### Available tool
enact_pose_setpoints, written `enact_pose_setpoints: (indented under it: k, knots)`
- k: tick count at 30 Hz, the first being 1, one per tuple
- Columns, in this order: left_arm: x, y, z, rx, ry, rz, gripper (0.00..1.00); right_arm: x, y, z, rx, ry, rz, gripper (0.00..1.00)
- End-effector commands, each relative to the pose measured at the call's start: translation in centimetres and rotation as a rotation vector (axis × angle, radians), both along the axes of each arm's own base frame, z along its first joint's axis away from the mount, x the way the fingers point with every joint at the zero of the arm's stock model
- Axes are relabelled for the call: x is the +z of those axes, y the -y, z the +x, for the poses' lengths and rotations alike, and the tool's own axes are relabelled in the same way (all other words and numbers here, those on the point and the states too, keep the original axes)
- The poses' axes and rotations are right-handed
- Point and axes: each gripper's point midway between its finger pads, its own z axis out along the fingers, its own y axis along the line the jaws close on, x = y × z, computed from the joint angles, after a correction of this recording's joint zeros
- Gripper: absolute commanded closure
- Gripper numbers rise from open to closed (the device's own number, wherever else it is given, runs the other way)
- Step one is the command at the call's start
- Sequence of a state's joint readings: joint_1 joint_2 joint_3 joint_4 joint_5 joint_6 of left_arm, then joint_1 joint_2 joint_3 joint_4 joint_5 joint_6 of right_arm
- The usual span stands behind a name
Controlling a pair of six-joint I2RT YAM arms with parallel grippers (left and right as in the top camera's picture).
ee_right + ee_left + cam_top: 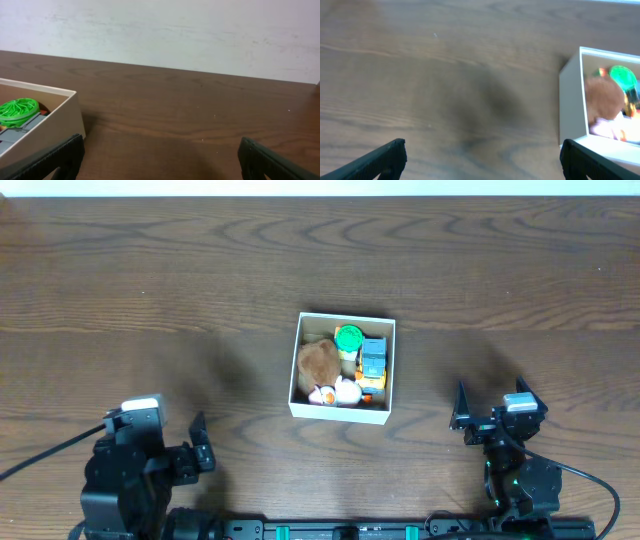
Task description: Pack container
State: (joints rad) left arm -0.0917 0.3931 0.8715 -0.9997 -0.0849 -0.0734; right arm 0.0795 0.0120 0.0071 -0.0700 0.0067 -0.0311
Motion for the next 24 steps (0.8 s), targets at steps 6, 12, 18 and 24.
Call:
enact_pose_setpoints:
  k: [6, 12, 18, 24]
  knots:
    - [-2.6, -1.6, 1.8, 0.085, 0.180, 0.027, 0.02, 0.0, 0.1, 0.0, 0.000, 0.001, -0.010, 0.01]
    - [-3.7, -1.8, 4.4, 0.096, 0.338, 0.023, 0.02, 0.0, 0.1, 0.0, 0.000, 0.001, -0.010, 0.01]
    - [-3.4, -0.8, 6.7, 0.038, 0.504, 0.011, 0.02, 0.0, 0.1, 0.0, 0.000, 0.001, -0.010, 0.01]
    - [-5.3, -0.7, 7.6, 0.035, 0.570, 0.006, 0.02, 0.0, 0.1, 0.0, 0.000, 0.001, -0.010, 0.01]
